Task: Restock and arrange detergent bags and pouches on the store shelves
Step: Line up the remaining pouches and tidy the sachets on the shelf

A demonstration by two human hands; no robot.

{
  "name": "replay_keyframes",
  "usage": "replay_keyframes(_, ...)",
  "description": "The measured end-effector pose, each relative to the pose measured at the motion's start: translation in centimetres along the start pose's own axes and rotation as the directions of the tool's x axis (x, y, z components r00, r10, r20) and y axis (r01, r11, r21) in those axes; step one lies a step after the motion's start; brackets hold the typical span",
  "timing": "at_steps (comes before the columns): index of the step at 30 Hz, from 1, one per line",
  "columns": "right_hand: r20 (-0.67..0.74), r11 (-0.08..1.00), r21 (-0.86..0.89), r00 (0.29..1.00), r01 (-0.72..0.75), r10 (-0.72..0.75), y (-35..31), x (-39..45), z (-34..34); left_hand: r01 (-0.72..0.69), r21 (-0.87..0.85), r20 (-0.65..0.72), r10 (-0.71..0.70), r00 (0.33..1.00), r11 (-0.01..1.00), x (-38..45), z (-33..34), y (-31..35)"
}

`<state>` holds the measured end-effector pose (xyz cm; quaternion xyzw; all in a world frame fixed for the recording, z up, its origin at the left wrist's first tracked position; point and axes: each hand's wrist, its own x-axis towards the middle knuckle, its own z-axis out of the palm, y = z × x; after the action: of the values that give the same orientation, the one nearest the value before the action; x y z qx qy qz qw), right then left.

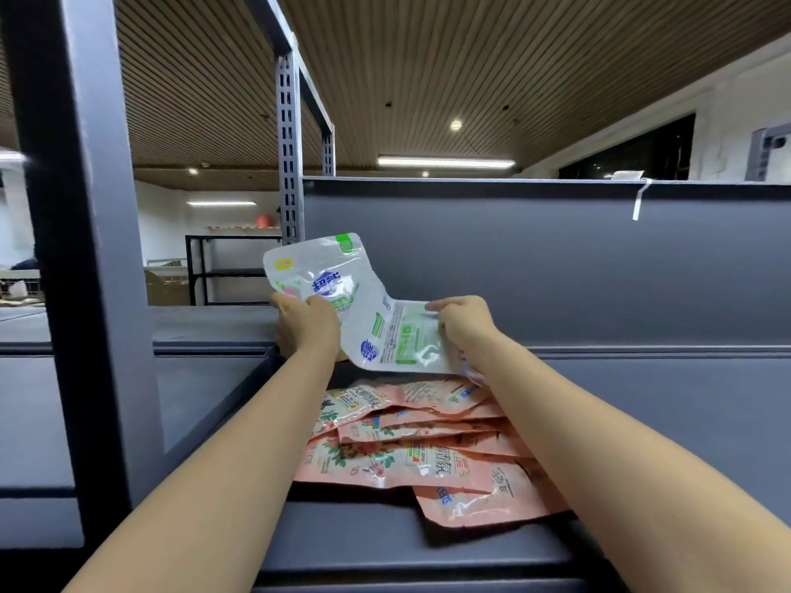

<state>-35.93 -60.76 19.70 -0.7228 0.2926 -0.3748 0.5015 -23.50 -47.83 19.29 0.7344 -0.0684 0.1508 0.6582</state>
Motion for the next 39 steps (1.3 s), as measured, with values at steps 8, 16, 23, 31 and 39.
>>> replay_keyframes(8, 0.452, 0.549, -0.765, 0.888, 0.337, 0.084, -0.6, -3.4, 1.9, 0.032, 0.069, 0.036, -0.035, 0.999, 0.997, -1.4, -1.0, -0.8)
replay_keyframes(16, 0.321, 0.386, -0.869, 0.946, 0.309, -0.035, 0.7, -5.0, 4.8, 0.032, 0.041, 0.068, -0.035, 0.997, 0.999, -2.6, -2.4, -0.5)
replay_keyframes(23, -0.065, 0.791, -0.547, 0.928, 0.276, -0.368, -1.0, -6.0, 2.7, -0.02, -0.007, -0.001, 0.02, 1.0, 1.0, -3.2, -3.7, -1.0)
replay_keyframes(31, -0.242, 0.965, -0.226, 0.952, 0.132, -0.187, -3.2, -9.4, -0.4, -0.038, -0.097, 0.095, 0.048, 0.994, 0.995, -5.9, -4.4, -0.5)
replay_keyframes(39, -0.481, 0.957, -0.111, 0.828, 0.269, -0.288, -2.1, -14.8, -2.8, -0.165, -0.193, -0.092, 0.15, 0.984, 0.967, -10.9, -7.9, 1.2)
